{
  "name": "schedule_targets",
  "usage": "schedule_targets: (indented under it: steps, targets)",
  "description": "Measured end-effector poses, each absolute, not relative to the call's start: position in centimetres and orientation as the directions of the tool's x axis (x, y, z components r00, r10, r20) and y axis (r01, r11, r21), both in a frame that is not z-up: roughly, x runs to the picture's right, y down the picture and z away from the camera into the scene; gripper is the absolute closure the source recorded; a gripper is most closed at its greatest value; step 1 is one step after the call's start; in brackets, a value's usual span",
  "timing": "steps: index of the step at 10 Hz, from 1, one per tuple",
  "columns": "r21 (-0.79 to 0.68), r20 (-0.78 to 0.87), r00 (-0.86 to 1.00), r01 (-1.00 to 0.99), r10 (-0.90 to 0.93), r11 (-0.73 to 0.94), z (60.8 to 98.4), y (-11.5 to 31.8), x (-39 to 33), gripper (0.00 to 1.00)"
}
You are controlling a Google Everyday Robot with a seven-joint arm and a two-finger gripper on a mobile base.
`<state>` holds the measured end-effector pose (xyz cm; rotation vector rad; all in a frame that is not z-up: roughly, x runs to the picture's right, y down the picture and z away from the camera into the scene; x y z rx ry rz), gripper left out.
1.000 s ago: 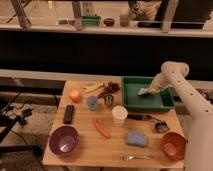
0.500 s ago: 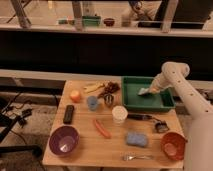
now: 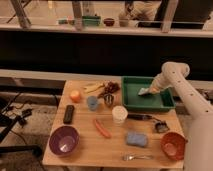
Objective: Wipe tray with towel
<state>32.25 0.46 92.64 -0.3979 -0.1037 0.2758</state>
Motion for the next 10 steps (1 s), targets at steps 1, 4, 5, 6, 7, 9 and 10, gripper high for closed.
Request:
schedule_targets:
  steps: [1,4,5,6,7,9,10]
  targets:
    - [-0.396,0.045,0.957,-0.245,0.285,0.885,92.64,0.48,32.28,0.21]
    - [-0.397,0.045,0.957,-0.245,0.286,0.884,92.73,0.62,32.32,0.2]
    - [-0.397,0.045,0.957,-0.245,0.286,0.884,92.71,0.58,32.3,0.2]
    - [-0.397,0.045,0.957,-0.245,0.285,0.884,92.71,0.59,32.29,0.2]
    - [-0.397,0.045,0.957,-0.245,0.286,0.884,92.72,0.6,32.3,0.2]
    - [-0.397,0.045,0.957,-0.245,0.285,0.884,92.72,0.59,32.3,0.2]
    - [-0.397,0.045,0.957,-0.245,0.286,0.884,92.72,0.6,32.3,0.2]
